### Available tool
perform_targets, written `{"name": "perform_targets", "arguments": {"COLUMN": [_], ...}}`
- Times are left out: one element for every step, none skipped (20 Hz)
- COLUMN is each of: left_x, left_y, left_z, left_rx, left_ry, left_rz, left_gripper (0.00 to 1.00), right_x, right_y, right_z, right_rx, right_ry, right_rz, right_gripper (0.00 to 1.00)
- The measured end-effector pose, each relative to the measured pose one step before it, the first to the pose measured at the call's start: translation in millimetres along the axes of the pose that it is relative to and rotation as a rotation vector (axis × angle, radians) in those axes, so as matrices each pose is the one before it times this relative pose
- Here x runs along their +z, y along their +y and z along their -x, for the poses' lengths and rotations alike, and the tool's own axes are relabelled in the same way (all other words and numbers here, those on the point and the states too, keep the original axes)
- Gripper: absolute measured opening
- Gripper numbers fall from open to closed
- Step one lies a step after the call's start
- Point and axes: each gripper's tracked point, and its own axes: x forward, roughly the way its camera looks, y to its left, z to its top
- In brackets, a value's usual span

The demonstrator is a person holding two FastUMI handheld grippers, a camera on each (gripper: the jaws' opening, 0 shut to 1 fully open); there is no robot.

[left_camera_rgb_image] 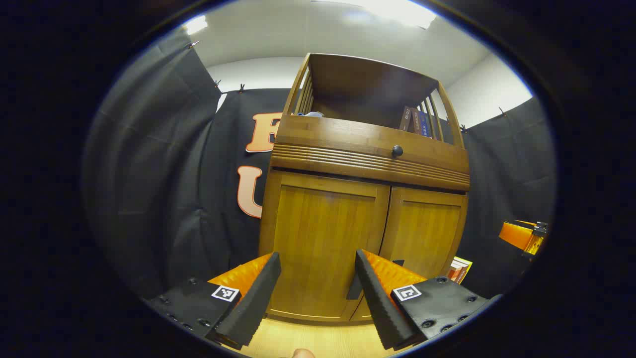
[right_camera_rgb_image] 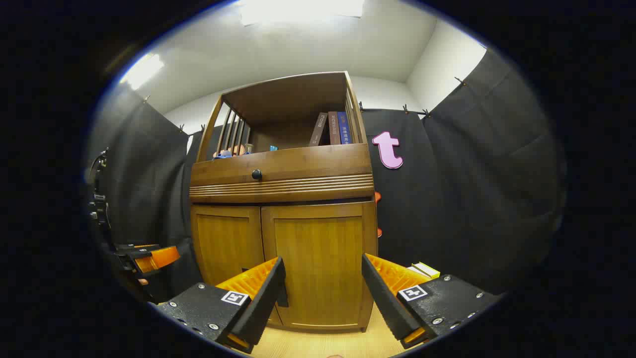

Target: Open the right door of the double-door shoe cabinet with the right hand, and open the left door with the left hand.

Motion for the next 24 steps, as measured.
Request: {"name": "perform_targets", "arguments": {"left_x": [0.16,1.58,2.56,2.27,1.16,0.96,-1.17,-0.74,0.33,0.94,0.40,1.00,-0.08,1.16,-0.38,1.14,1.21,1.24,-0.09,0.65,-0.64,-0.80,0.82,0.68], "left_y": [-4.37,-0.98,1.75,0.85,0.38,-0.10,0.54,1.53,2.75,2.18,-0.09,1.20,-0.34,0.16,1.48,1.04,0.25,1.28,0.35,0.15,0.09,1.60,0.86,1.33], "left_z": [3.42,1.04,0.86,0.49,0.65,0.97,0.98,0.76,1.54,-0.07,-0.15,-0.87,1.65,0.55,-0.74,0.19,1.86,0.27,1.20,1.72,0.54,0.24,1.54,1.27], "left_rx": [-0.01101,-0.00447,0.00252,0.00276,0.00252,-0.00060,-0.00124,0.00371,0.00803,0.00519,0.00273,0.00187,-0.00040,-0.00023,0.00227,0.00042,0.00109,0.00252,-0.00005,-0.00142,-0.00156,-0.00016,0.00096,0.00135], "left_ry": [-0.00146,-0.00213,-0.00425,-0.00433,-0.00325,0.00118,0.00372,0.00672,0.00318,-0.00162,-0.00056,0.00055,0.00007,0.00041,-0.00068,-0.00250,-0.00227,-0.00229,-0.00111,0.00104,0.00180,0.00128,0.00050,-0.00041], "left_rz": [-0.00565,-0.00321,-0.00227,-0.00076,0.00347,0.00626,0.00490,-0.00139,-0.00503,-0.00607,-0.00571,-0.00207,-0.00086,-0.00049,-0.00055,-0.00150,-0.00315,-0.00184,0.00008,0.00229,0.00277,0.00207,-0.00015,-0.00189], "left_gripper": [0.99,0.94,0.96,0.98,0.99,0.94,0.94,0.95,0.96,0.96,0.94,0.95,0.96,0.96,0.97,0.98,0.99,0.96,0.94,0.94,0.94,0.94,0.94,0.94], "right_x": [-1.58,-1.45,-0.32,-0.28,-0.23,-0.75,-0.59,1.48,-0.07,1.54,0.23,0.54,0.11,-0.29,1.35,0.36,-1.38,-0.90,-0.95,-0.98,-1.42,-0.98,-2.56,-3.28], "right_y": [-0.26,0.35,-0.16,0.33,-0.49,0.10,0.06,-0.42,-1.51,-1.59,-1.08,-0.57,0.19,1.18,2.42,0.62,0.82,0.54,0.01,0.54,1.06,0.82,2.15,2.78], "right_z": [-1.46,-0.90,-0.25,-0.27,0.42,0.72,-0.58,-0.67,0.00,-0.49,0.06,-0.22,-0.69,0.51,0.64,0.34,-0.61,-0.86,0.37,-0.64,-0.67,-0.76,-1.38,-1.63], "right_rx": [0.00156,0.00077,0.00089,-0.00103,-0.00134,0.00155,0.00186,-0.00097,-0.00251,-0.00427,-0.00494,-0.00328,-0.00184,0.00175,0.00507,0.00315,0.00135,0.00032,-0.00081,-0.00083,-0.00057,-0.00070,0.00153,0.00171], "right_ry": [0.00503,0.00418,0.00218,0.00132,0.00099,-0.00056,0.00005,0.00088,-0.00008,-0.00045,-0.00075,-0.00016,-0.00022,0.00024,0.00056,0.00161,0.00104,0.00061,0.00170,0.00221,0.00172,0.00221,0.00361,0.00428], "right_rz": [0.00046,0.00208,0.00373,0.00498,0.00457,0.00114,-0.00208,-0.00194,0.00078,0.00299,0.00421,0.00321,0.00190,0.00072,-0.00080,-0.00122,-0.00029,0.00059,0.00049,0.00015,0.00047,0.00083,0.00162,0.00226], "right_gripper": [0.94,0.94,0.94,0.94,0.94,0.94,0.94,0.94,0.94,0.94,0.94,0.94,0.94,0.94,0.94,0.94,0.94,0.94,0.94,0.94,0.94,0.94,0.94,0.94]}}
